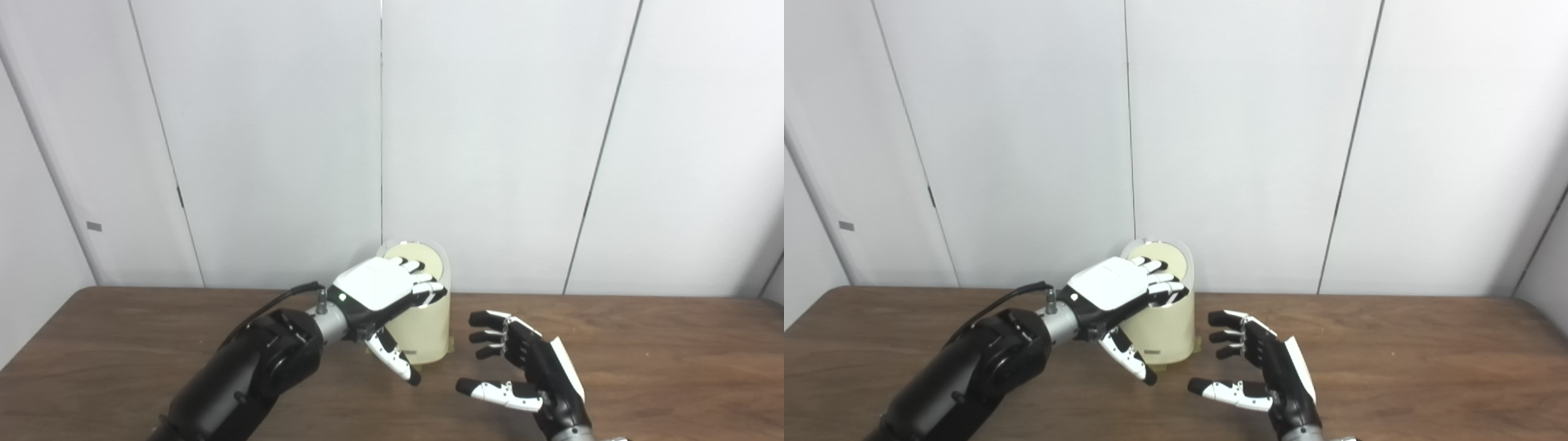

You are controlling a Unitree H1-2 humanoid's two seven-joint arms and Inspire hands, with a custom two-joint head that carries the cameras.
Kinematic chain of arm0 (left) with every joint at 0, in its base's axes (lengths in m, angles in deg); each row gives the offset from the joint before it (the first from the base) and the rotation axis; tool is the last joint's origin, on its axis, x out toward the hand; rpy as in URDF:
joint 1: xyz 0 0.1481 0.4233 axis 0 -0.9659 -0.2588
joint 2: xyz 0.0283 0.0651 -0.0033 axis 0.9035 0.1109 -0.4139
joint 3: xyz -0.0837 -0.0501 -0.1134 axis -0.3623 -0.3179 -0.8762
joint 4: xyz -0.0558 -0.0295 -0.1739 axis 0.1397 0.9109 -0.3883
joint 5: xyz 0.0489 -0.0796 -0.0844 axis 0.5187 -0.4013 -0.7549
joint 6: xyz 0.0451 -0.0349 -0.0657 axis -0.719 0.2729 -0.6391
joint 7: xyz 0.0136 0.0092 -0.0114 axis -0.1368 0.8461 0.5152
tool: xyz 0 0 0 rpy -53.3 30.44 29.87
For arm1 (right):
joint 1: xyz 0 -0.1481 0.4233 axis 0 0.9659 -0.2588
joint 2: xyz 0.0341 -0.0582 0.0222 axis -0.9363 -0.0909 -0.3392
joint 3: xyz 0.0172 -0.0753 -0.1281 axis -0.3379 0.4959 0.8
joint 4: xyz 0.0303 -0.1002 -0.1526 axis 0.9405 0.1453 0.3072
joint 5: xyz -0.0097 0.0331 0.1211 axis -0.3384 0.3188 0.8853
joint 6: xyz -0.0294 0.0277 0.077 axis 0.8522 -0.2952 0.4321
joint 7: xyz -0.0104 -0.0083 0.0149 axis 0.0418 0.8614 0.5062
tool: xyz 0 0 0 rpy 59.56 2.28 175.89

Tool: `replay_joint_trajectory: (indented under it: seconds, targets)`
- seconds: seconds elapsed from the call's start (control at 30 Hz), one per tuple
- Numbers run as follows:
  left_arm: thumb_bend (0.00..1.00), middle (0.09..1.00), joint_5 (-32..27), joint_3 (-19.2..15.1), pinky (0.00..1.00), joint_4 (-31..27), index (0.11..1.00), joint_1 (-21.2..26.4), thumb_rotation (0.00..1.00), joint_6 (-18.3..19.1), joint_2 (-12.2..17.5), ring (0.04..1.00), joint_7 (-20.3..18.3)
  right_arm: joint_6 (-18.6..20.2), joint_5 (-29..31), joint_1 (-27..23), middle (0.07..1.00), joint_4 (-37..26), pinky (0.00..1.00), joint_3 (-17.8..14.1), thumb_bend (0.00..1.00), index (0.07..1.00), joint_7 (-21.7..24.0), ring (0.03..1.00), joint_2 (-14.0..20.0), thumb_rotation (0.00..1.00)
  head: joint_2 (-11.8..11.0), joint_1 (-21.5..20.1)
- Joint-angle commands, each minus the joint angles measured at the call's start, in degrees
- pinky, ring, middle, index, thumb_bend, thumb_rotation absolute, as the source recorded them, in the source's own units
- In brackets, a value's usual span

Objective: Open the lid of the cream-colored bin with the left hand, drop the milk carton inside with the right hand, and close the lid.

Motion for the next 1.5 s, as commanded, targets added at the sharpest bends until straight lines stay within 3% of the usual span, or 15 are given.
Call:
replay_joint_trajectory:
  seconds: [0.0,0.27,0.4,0.57,0.73,0.9,1.03,1.23,1.4,1.47]
  targets:
    - [1.0,0.898,0.9,1.03,1.0,1.78,0.877,-0.27,0.39,1.8,1.12,1.0,-4.71,-0.53,0.28,-1.82,0.732,-2.02,0.55,-0.23,0.76,0.683,-0.46,0.669,-0.08,0.2,-0.01,0.08]
    - [0.98,0.897,1.2,0.22,1.0,0.66,0.885,-0.8,0.41,2.08,1.77,1.0,-3.44,-0.72,-0.21,-1.82,0.73,-1.93,0.56,-0.21,0.74,0.684,-0.6,0.665,0.09,0.17,-0.06,0.16]
    - [0.93,0.929,1.71,-1.18,1.0,-0.89,0.907,-1.48,0.41,1.98,2.0,1.0,-0.96,-0.89,-0.45,-1.86,0.726,-1.81,0.55,-0.15,0.73,0.683,-0.64,0.659,0.21,0.14,-0.1,0.29]
    - [0.85,0.93,1.67,-5.38,1.0,-3.18,0.913,-3.25,0.38,2.03,1.68,0.997,5.42,-0.88,-1.37,-1.85,0.725,-1.92,0.56,-0.14,0.72,0.682,-0.99,0.662,0.39,0.15,-0.05,0.26]
    - [0.76,0.945,-3.18,-12.89,1.0,-3.94,0.929,-6.0,0.3,2.32,-0.73,0.984,12.92,-0.42,-0.76,-1.74,0.728,-2.16,0.53,-0.2,0.71,0.68,-0.72,0.654,0.51,0.13,0.05,0.42]
    - [0.69,0.955,-4.99,-16.73,1.0,-4.57,0.944,-8.36,0.27,2.14,-1.55,0.993,17.14,-0.66,-0.66,-1.61,0.724,-2.21,0.53,-0.18,0.72,0.678,-0.76,0.65,0.7,0.13,0.25,0.48]
    - [0.69,0.942,-7.1,-18.25,0.98,-4.65,0.942,-10.08,0.25,1.36,-1.53,0.975,19.06,-0.09,-0.19,-1.49,0.721,-2.3,0.52,-0.28,0.72,0.675,-0.57,0.649,0.72,0.13,0.35,0.63]
    - [0.74,0.914,-18.08,-23.11,0.77,-5.09,0.915,-14.41,0.25,0.87,-3.98,0.904,20.02,-0.63,-0.64,-1.47,0.717,-2.37,0.53,-0.1,0.73,0.676,-0.74,0.651,1.04,0.14,0.46,0.58]
    - [0.74,0.861,-31.14,-27.6,0.71,-6.46,0.884,-20.03,0.23,1.74,-7.18,0.827,18.27,-1.4,1.56,-1.57,0.728,-2.35,0.52,-0.6,0.72,0.687,-0.36,0.654,0.87,0.05,0.53,0.47]
    - [0.75,0.817,-36.9,-29.36,0.63,-6.74,0.859,-22.14,0.19,1.54,-8.64,0.759,17.91,-1.75,2.15,-1.61,0.733,-2.3,0.5,-0.8,0.72,0.709,-0.42,0.642,0.92,0.04,0.55,0.46]
